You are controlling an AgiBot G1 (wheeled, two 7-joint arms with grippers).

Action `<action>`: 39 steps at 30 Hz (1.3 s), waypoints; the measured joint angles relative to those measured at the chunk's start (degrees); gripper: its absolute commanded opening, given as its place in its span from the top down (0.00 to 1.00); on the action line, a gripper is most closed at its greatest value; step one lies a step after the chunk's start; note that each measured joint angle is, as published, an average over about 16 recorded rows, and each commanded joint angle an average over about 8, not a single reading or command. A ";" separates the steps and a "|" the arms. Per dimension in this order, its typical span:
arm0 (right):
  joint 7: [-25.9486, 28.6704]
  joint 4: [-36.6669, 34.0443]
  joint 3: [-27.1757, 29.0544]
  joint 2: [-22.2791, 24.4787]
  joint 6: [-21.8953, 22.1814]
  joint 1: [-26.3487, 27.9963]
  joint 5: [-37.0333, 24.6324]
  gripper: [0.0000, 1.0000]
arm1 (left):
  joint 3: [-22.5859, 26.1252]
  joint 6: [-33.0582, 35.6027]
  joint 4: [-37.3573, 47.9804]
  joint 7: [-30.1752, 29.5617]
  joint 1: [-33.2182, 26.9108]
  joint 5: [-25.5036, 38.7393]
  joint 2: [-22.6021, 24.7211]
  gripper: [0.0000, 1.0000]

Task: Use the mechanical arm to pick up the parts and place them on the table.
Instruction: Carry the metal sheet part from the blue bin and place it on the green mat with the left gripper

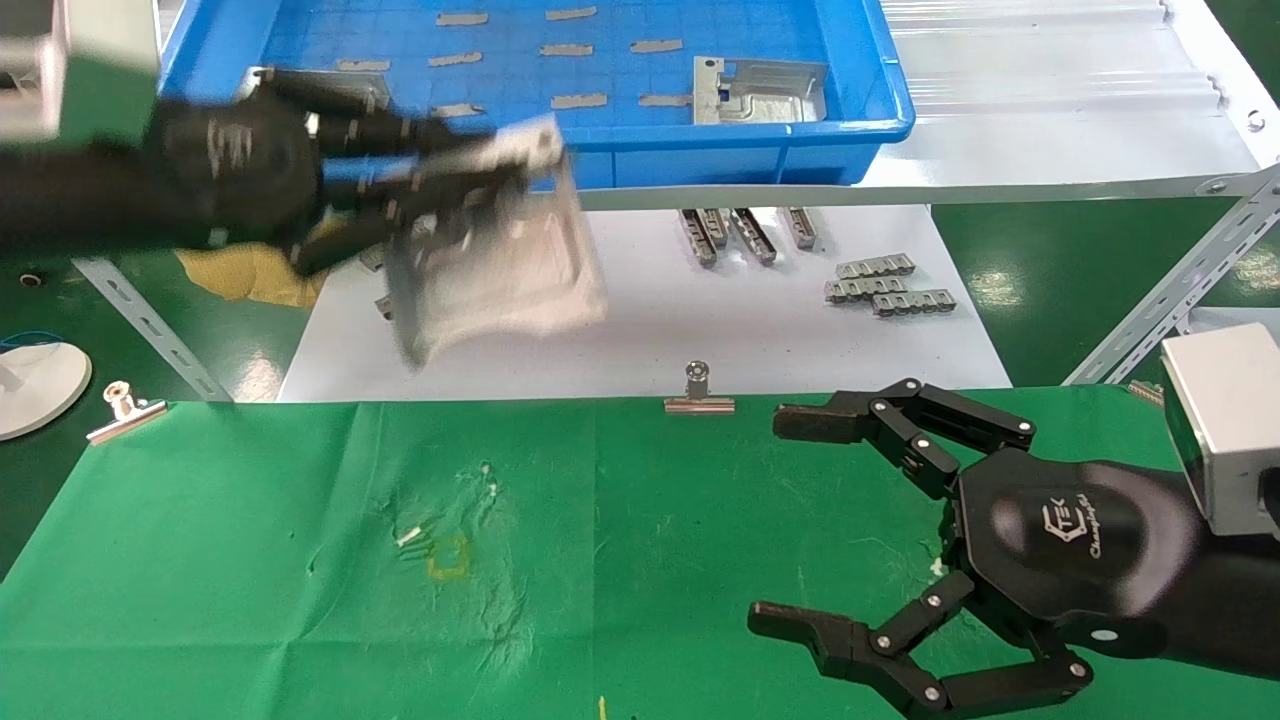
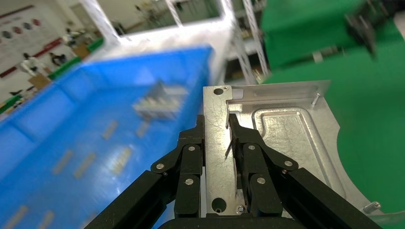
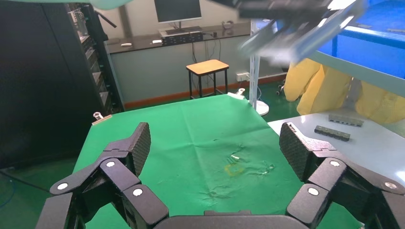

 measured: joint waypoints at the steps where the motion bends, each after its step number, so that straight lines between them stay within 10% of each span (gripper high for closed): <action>1: 0.00 0.00 0.00 0.00 0.00 0.00 0.00 0.00 | 0.77 0.60 -0.62 1.27 0.76 0.30 -0.59 1.00; 24: 0.00 0.00 0.00 0.00 0.00 0.00 0.00 0.00 | 12.20 -2.48 7.88 28.55 10.37 6.76 2.27 0.98; 33: 0.00 0.00 0.00 0.00 0.00 0.00 0.00 0.00 | 12.51 -4.89 14.66 32.22 9.39 7.48 4.12 0.00; 39: 0.00 0.00 0.00 0.00 0.00 0.00 0.00 0.00 | 12.64 -4.01 17.74 32.07 8.56 7.64 4.86 0.00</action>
